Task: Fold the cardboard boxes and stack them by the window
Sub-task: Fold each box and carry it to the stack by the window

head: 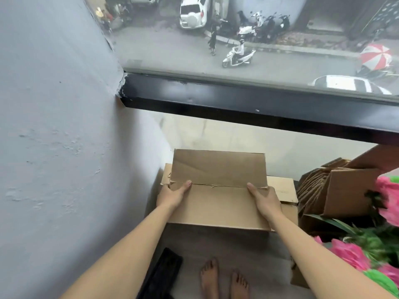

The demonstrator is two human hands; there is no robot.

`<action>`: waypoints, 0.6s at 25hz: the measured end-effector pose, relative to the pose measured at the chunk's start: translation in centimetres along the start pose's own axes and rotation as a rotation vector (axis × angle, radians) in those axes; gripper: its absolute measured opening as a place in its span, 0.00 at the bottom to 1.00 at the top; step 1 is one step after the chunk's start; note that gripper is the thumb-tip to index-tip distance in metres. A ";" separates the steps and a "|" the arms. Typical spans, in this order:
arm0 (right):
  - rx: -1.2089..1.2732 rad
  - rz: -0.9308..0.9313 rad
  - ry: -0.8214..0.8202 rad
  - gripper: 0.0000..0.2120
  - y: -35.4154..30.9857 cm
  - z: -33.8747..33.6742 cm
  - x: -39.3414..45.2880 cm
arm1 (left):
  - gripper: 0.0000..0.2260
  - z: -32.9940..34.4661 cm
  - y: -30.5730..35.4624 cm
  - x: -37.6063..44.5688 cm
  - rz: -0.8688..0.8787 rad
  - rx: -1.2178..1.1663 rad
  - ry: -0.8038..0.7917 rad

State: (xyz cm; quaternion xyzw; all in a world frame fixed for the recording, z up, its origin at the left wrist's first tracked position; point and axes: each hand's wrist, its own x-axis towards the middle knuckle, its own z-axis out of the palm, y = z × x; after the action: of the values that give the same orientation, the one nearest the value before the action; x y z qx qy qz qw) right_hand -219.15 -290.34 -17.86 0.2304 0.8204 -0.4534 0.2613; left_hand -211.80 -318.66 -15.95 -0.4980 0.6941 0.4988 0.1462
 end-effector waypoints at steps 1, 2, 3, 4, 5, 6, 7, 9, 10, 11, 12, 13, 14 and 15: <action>0.007 0.004 0.000 0.34 0.8 0.6 0.9 | 0.40 0.7 -0.5 1.0 -0.001 0.007 0.010; 0.010 0.010 -0.001 0.33 1.6 1.3 1.8 | 0.41 1.4 -1.0 1.9 -0.002 0.018 0.023; 0.012 0.014 -0.001 0.32 2.3 2.0 2.6 | 0.41 2.0 -1.6 2.9 -0.005 0.021 0.034; 0.019 0.014 0.000 0.31 2.9 2.7 3.4 | 0.41 2.6 -2.1 4.0 -0.009 0.022 0.042; 0.027 0.018 0.002 0.31 3.4 3.1 4.1 | 0.41 3.2 -2.5 4.9 -0.011 0.029 0.047; 0.028 0.023 0.007 0.31 3.9 3.5 4.8 | 0.41 3.7 -2.8 5.8 -0.009 0.039 0.049; 0.022 0.026 0.008 0.30 4.2 3.8 5.4 | 0.40 4.2 -3.2 6.4 -0.006 0.053 0.049; 0.000 0.027 0.002 0.28 5.3 4.4 6.5 | 0.40 5.0 -4.3 7.6 -0.009 0.090 0.038; -0.013 0.023 0.001 0.28 5.8 4.6 6.9 | 0.40 5.4 -5.0 8.0 -0.015 0.111 0.040; -0.025 0.014 0.002 0.28 6.3 4.7 7.1 | 0.40 5.8 -5.7 8.3 -0.017 0.123 0.053; -0.037 0.000 0.007 0.29 6.7 4.9 7.2 | 0.41 6.1 -6.3 8.5 -0.014 0.127 0.070; -0.049 -0.014 0.014 0.30 7.0 5.1 7.3 | 0.42 6.4 -6.8 8.7 -0.006 0.128 0.085; -0.061 -0.022 0.021 0.31 7.2 5.1 7.4 | 0.43 6.7 -7.1 8.7 0.000 0.126 0.097; -0.073 -0.028 0.025 0.32 7.4 5.2 7.5 | 0.43 6.9 -7.3 8.8 0.005 0.117 0.114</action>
State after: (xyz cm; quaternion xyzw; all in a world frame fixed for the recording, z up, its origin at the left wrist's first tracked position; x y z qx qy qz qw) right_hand -219.15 -290.21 -29.57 0.2149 0.8427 -0.4239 0.2529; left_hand -211.75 -317.75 -29.30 -0.5147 0.7305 0.4283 0.1341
